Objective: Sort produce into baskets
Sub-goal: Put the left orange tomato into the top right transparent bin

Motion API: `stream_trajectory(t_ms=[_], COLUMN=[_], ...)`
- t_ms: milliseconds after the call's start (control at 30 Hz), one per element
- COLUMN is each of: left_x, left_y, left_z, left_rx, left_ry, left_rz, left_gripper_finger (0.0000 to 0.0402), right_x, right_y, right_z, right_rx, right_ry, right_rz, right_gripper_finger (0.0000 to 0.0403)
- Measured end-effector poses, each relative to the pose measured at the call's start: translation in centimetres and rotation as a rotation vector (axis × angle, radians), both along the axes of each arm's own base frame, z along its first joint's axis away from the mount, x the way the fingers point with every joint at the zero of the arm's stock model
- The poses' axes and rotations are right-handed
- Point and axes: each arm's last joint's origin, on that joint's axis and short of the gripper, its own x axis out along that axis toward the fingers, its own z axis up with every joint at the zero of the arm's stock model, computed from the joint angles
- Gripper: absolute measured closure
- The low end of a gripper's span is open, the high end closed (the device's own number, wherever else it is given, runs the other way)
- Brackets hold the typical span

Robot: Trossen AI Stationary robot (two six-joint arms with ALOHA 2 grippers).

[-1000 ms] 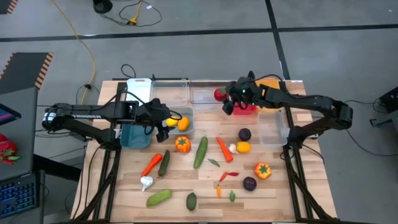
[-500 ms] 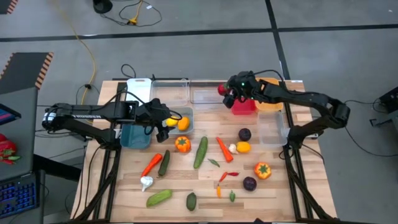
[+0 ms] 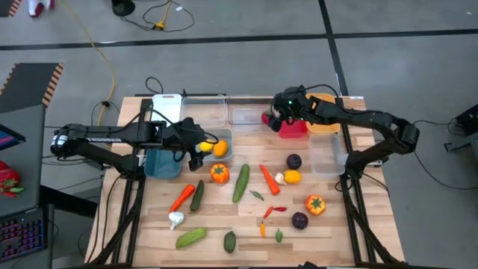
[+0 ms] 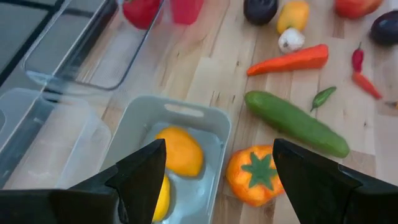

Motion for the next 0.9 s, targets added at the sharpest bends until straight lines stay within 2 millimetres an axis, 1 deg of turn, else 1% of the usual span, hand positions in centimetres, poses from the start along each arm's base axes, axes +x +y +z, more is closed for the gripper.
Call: stream_trajectory(t_ms=[167,400,600,800,900], left_x=[0.6,1.6,2.8,3.0,3.1], left_y=[-0.3,-2.0,-2.7,-2.7,-2.7], left_z=[0.4,0.2,-0.2,-0.6,-0.5], left_rx=[0.012,0.123,0.139,0.143,0.146], left_ry=[-0.057,-0.062,-0.087,-0.064,-0.079], left_rz=[-0.079,-0.243,-0.259,-0.245,-0.246], left_gripper_finger=[0.0119,0.0119,0.0119,0.0119,0.0117], right_x=[0.0,0.0,0.0,0.0,0.0], right_y=[0.0,0.0,0.0,0.0,0.0], right_z=[0.0,0.0,0.0,0.0,0.0], right_rx=[-0.002,-0.001,0.0,0.0,0.0], right_ry=[0.001,0.001,0.001,0.002,0.001], right_rz=[-0.002,-0.001,-0.001,-0.001,-0.001], right_gripper_finger=[0.0016,0.0015,0.0013,0.0013,0.0013])
